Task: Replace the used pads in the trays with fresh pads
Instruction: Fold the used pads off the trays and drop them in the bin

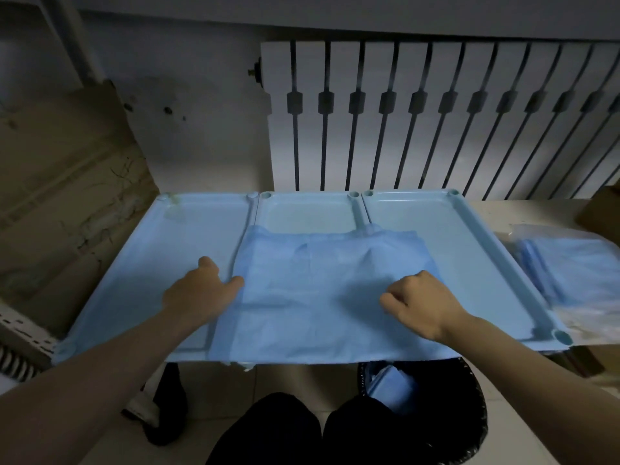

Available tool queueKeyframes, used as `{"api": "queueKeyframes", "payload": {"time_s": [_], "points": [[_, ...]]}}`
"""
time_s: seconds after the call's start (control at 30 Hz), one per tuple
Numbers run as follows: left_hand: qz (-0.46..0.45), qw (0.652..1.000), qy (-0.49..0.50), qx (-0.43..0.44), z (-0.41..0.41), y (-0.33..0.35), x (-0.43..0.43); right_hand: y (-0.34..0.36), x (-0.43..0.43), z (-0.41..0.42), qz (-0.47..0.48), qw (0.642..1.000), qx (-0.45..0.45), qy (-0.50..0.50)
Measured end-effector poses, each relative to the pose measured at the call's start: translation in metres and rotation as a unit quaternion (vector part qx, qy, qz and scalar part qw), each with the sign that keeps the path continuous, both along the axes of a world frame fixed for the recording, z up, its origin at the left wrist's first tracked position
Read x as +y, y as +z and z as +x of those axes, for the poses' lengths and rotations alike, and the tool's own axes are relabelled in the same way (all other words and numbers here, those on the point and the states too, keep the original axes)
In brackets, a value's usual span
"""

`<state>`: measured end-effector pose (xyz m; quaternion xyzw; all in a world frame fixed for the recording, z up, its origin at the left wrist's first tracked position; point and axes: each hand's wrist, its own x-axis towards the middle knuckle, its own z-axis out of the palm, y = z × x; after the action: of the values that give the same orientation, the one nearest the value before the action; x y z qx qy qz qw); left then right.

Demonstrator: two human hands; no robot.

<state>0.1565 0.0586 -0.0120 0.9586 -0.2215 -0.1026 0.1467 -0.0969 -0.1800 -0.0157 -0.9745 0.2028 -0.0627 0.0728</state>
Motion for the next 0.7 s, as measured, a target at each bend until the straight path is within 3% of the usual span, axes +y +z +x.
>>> {"api": "queueKeyframes", "payload": {"time_s": [0.17, 0.33, 0.53, 0.7], "points": [[-0.117, 0.987, -0.082, -0.072, 0.013, -0.01, -0.021, -0.011, -0.034, 0.014, 0.088, 0.979, -0.105, -0.153], [-0.139, 0.968, -0.193, -0.074, 0.028, -0.006, -0.073, -0.012, -0.073, 0.042, 0.118, 0.963, -0.136, -0.201], [-0.099, 0.964, -0.247, -0.009, 0.042, -0.018, -0.128, -0.011, -0.097, 0.082, 0.179, 0.953, -0.107, -0.219], [-0.005, 0.962, -0.272, 0.003, 0.053, -0.026, -0.158, -0.01, -0.108, 0.101, 0.197, 0.949, -0.071, -0.238]]}}
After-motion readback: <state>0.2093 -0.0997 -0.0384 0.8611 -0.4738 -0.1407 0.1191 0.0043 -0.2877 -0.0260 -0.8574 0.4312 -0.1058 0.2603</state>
